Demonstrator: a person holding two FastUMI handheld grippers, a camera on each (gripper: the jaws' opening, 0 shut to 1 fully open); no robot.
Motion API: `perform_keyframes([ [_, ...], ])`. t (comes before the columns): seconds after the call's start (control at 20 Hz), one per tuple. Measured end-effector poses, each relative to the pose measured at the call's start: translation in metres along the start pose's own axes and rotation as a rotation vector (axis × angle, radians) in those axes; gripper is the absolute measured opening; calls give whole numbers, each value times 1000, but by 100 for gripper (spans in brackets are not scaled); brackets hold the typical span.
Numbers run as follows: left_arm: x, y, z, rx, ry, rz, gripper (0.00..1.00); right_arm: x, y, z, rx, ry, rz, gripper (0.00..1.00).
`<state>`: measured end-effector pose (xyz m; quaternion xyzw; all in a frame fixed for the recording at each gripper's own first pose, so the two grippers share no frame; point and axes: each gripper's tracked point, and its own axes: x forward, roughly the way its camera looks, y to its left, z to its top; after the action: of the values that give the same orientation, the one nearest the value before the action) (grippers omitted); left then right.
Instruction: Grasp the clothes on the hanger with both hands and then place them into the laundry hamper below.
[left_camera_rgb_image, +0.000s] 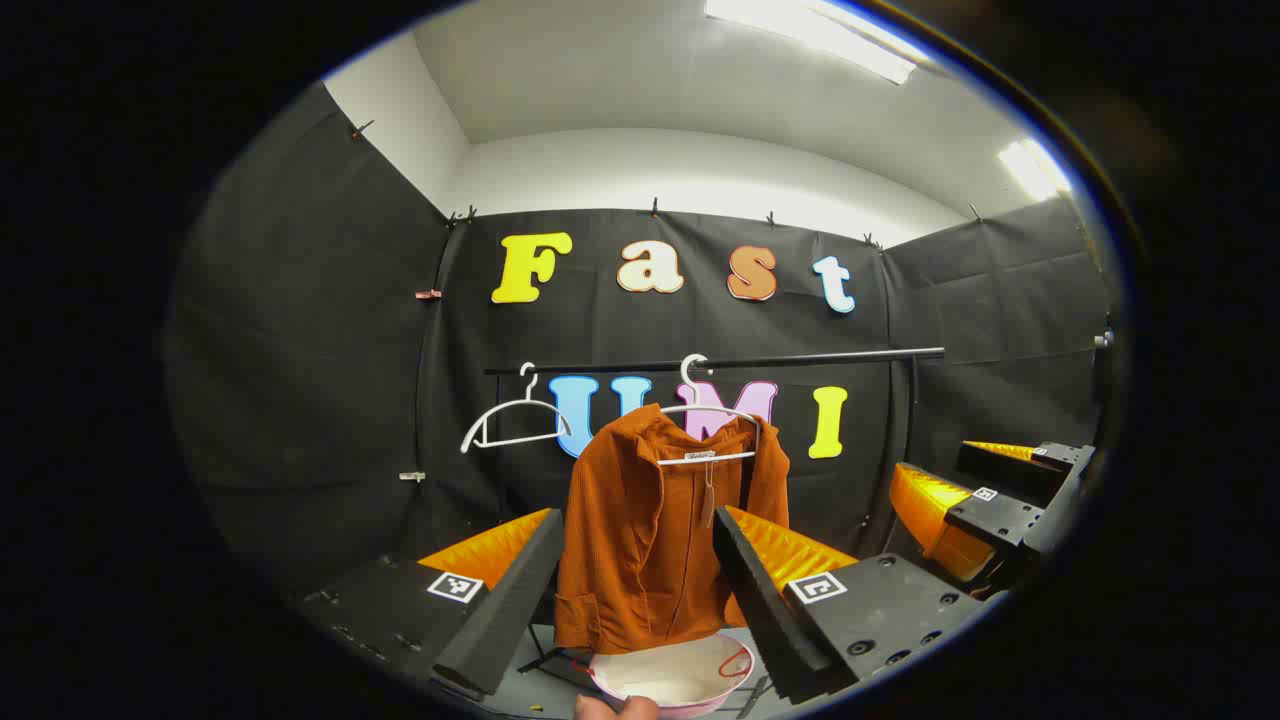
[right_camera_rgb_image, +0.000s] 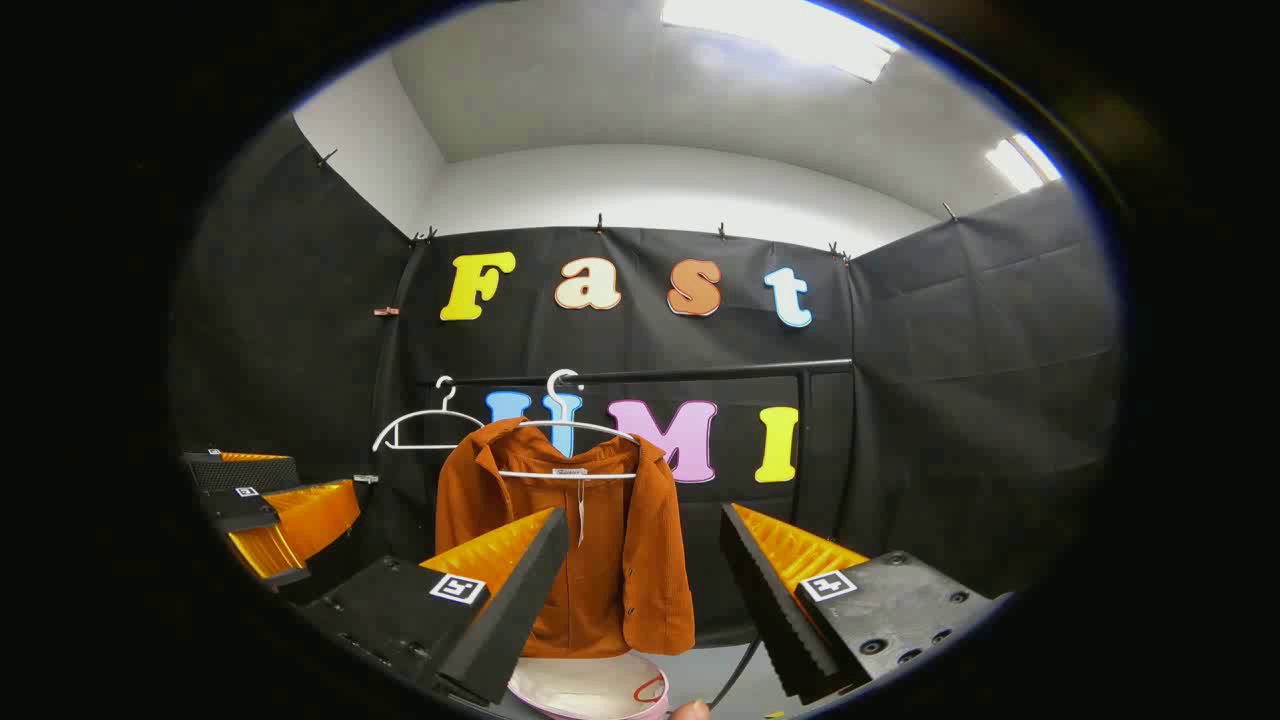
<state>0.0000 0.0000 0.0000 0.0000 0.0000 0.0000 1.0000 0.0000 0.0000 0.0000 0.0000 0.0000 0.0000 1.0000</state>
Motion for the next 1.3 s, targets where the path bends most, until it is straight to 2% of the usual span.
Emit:
perform_keyframes([
  [0.45,1,3,3,-5,-8,-15,95,0,6,7,-10,-38,-4,98],
  [0.85,-1,0,5,4,-14,-22,95,-1,4,2,-19,-28,-15,98],
  [0.9,-1,1,3,4,-10,-21,92,0,3,1,-20,-25,-17,98],
  [1.0,-1,3,2,2,-4,-19,95,-1,2,-2,-20,-16,-24,98],
  [1.3,12,3,-3,-2,-3,-26,95,4,3,-16,-34,24,-19,98],
])
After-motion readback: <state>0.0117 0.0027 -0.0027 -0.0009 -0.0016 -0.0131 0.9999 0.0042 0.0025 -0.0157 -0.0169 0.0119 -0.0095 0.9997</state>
